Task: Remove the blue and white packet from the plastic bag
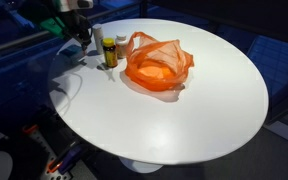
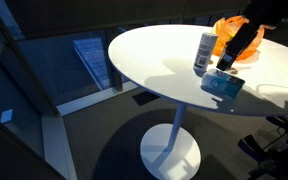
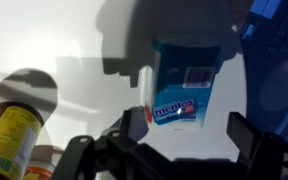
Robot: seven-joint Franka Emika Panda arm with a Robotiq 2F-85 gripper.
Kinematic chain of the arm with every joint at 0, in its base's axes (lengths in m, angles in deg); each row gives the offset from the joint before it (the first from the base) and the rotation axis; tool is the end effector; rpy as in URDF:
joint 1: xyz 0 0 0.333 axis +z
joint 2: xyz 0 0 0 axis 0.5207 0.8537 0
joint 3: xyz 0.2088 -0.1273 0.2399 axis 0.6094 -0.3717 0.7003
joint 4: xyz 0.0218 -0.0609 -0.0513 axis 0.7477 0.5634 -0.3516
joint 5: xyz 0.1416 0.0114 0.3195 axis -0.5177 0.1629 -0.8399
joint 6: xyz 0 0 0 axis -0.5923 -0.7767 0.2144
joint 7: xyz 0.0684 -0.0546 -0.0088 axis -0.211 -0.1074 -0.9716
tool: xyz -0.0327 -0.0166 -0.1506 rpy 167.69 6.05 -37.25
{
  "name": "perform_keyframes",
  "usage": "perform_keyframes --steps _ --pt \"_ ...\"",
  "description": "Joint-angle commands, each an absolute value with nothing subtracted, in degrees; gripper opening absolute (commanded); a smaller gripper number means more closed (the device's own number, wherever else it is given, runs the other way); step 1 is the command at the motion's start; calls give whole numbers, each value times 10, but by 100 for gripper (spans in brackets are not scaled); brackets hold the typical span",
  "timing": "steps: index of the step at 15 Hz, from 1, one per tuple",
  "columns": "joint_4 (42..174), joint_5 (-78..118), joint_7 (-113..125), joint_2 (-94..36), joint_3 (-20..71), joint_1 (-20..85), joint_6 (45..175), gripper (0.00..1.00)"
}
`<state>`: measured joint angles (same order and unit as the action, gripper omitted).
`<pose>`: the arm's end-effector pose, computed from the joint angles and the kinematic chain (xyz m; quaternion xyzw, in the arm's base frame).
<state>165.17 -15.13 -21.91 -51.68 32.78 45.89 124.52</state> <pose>0.3960 0.1287 0.3122 -0.9802 -0.1199 -0.0551 0.1478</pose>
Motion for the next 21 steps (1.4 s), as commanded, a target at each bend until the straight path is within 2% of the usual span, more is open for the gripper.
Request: perform_keyframes --steps 1,7,15,21 --pt "1643 -138 -199 -534 335 442 1237 100" --pt "1621 -47 -104 -562 337 419 1166 100" --pt "1569 39 33 -619 340 394 980 100" --pt "1533 71 74 -660 344 376 928 100"
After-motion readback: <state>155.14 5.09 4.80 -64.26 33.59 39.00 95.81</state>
